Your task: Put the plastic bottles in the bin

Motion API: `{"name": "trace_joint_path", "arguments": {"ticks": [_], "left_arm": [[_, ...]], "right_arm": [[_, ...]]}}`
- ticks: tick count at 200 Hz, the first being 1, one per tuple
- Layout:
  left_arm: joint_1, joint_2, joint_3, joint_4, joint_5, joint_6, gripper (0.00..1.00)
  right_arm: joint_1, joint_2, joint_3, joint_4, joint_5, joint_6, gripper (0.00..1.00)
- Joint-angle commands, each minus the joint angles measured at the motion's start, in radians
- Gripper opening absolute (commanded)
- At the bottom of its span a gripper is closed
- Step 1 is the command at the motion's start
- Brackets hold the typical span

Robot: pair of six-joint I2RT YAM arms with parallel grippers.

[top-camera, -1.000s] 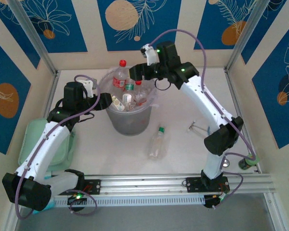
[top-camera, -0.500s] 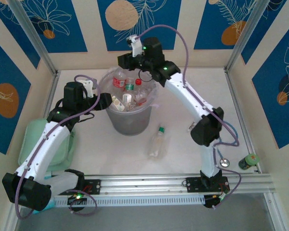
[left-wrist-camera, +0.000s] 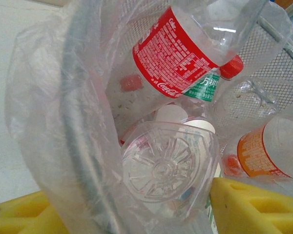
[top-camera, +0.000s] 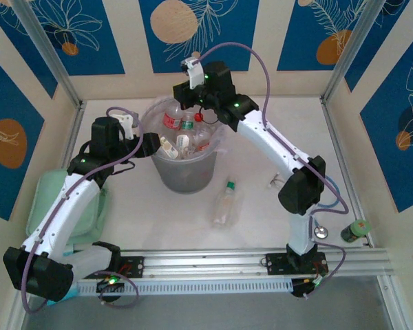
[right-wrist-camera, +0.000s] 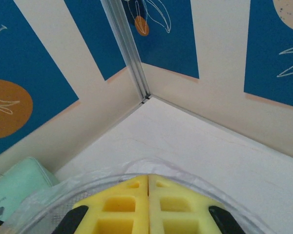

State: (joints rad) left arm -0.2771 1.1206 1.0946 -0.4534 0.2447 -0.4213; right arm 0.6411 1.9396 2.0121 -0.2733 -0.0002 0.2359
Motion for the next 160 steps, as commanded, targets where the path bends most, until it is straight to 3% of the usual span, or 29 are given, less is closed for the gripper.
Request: {"name": "trace_joint_path", "arguments": {"ticks": [1,40,91,129,160], "left_arm": [[-0.005,-0.006,0.031,0.008,0.007,-0.01,0.66],[-0.005,-0.01,0.046,0.008,0.008,-0.012,0.67],[-0.006,-0.015,0.113,-0.026,0.003,0.014,0.77],[-0.005,-0.019,0.143,-0.031,-0.004,0.028,0.8],[-0.005,-0.018,0.147,-0.031,-0.013,0.045,0.81]], "right_arm": [[-0.02,0.023,-0.079,-0.171,-0.043,0.103,0.06],[-0.032,-0.002,0.051,-0.232,-0.112,0.105,0.21],[-0.055,-0.091,0.19,-0.332,-0.059,0.057,0.58],[-0.097,-0.303,-0.002,-0.335,0.041,0.052,0.8],[-0.169,-0.522,-0.283,-0.375,0.108,0.143,0.86]]}}
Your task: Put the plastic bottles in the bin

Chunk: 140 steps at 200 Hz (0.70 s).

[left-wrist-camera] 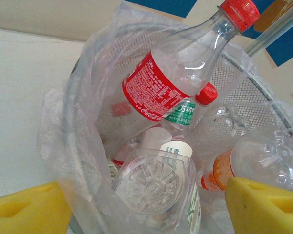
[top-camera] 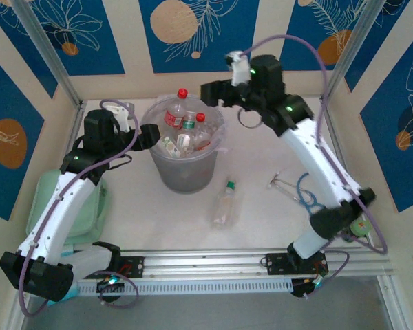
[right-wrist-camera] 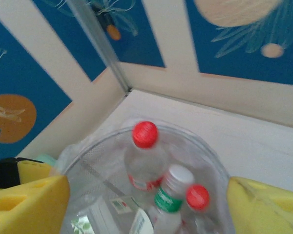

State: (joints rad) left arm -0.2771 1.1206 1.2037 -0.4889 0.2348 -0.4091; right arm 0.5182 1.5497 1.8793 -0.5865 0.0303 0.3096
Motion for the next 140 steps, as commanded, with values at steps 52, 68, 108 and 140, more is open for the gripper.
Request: {"name": "trace_joint_path", "arguments": {"ticks": [52,68,108,140], "left_arm": [[-0.005,-0.031,0.05,-0.029,-0.047,0.081,0.83],[-0.006,-0.037,0.044,-0.034,-0.065,0.091,0.85],[-0.004,-0.036,0.025,-0.037,-0.098,0.104,0.87],[-0.004,-0.036,0.032,-0.05,-0.098,0.11,0.88]], "right_arm": [[-0.09,-0.354,-0.564,-0.321,0.038,0.356,0.85],[-0.049,-0.384,-0.673,-0.359,0.033,0.444,0.91],[0.094,-0.38,-0.912,-0.265,0.002,0.64,0.99],[0.16,-0.281,-0.967,-0.146,-0.068,0.675,1.0]]}}
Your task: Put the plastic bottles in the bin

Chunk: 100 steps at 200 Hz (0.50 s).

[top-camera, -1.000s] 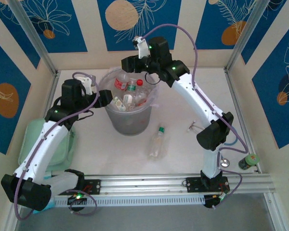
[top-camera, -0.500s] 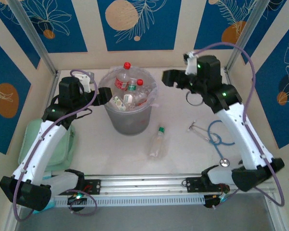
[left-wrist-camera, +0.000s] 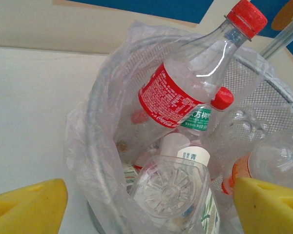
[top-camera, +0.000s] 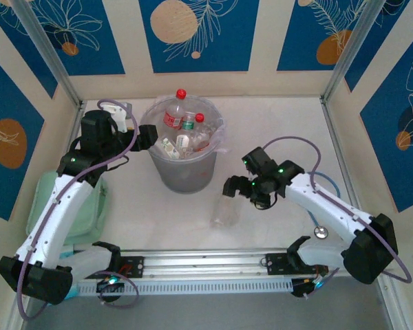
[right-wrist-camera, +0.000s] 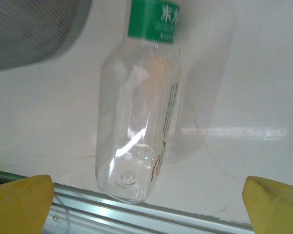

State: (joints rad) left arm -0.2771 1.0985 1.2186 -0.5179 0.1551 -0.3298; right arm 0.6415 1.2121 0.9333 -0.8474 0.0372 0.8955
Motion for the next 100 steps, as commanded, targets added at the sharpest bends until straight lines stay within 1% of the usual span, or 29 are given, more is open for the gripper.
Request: {"name": "trace_joint_path", "arguments": {"ticks": [1,17,53,100], "left_arm": [[-0.004,-0.014,0.018,-0.021,-0.018,0.031,0.88],[-0.004,-0.017,0.012,-0.019,-0.022,0.03,0.89],[-0.005,-0.013,-0.003,-0.002,-0.032,0.027,0.91],[-0.004,0.004,-0.017,0.014,-0.036,0.026,0.93]], "right_arm": [[0.038,0.059,-0.021,0.119,-0.078,0.088,1.0],[0.053,0.11,-0.037,0.19,-0.133,0.095,0.99],[0.05,0.203,-0.027,0.174,-0.086,0.067,0.99],[0.034,0.284,-0.071,0.258,-0.15,0.06,0.99]]}}
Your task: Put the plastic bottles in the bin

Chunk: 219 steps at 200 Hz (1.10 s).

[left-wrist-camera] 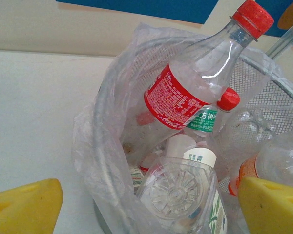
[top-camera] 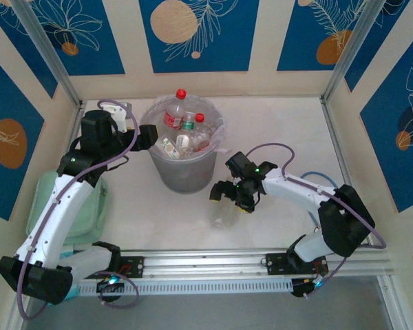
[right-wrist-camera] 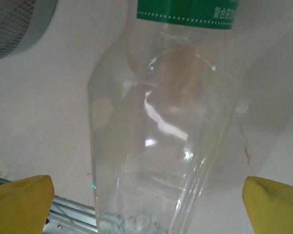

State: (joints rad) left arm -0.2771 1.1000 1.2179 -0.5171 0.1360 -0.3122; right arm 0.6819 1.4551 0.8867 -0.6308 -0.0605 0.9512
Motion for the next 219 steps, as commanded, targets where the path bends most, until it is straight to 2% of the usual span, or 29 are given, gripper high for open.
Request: {"name": "trace_joint_path", "arguments": {"ticks": [1,34,107,135,163,177,219], "left_arm": [[-0.004,0.003,-0.017,0.014,-0.017,0.008,0.93],[-0.004,-0.005,-0.042,0.042,-0.037,-0.022,0.93],[-0.004,0.009,-0.081,0.093,-0.063,-0.073,0.93],[-0.004,-0.025,-0.12,0.125,-0.079,-0.12,0.93],[-0.004,-0.037,-0.102,0.091,-0.087,-0.121,0.93],[-0.004,-0.043,-0.111,0.098,-0.091,-0.125,0.92],[-0.005,-0.052,-0.143,0.122,-0.099,-0.125,0.93]], "right_arm": [[-0.007,0.043,-0.025,0.042,-0.052,0.004,0.99],[-0.008,0.068,0.009,-0.005,-0.042,-0.038,1.0],[-0.054,0.036,-0.01,-0.019,-0.066,-0.061,0.82],[-0.063,0.032,0.019,-0.076,-0.032,-0.098,0.77],[-0.096,0.006,0.036,-0.081,-0.053,-0.135,0.63],[-0.124,0.016,0.064,-0.095,-0.094,-0.159,0.62],[-0.179,-0.012,0.075,-0.126,-0.113,-0.202,0.58]]}}
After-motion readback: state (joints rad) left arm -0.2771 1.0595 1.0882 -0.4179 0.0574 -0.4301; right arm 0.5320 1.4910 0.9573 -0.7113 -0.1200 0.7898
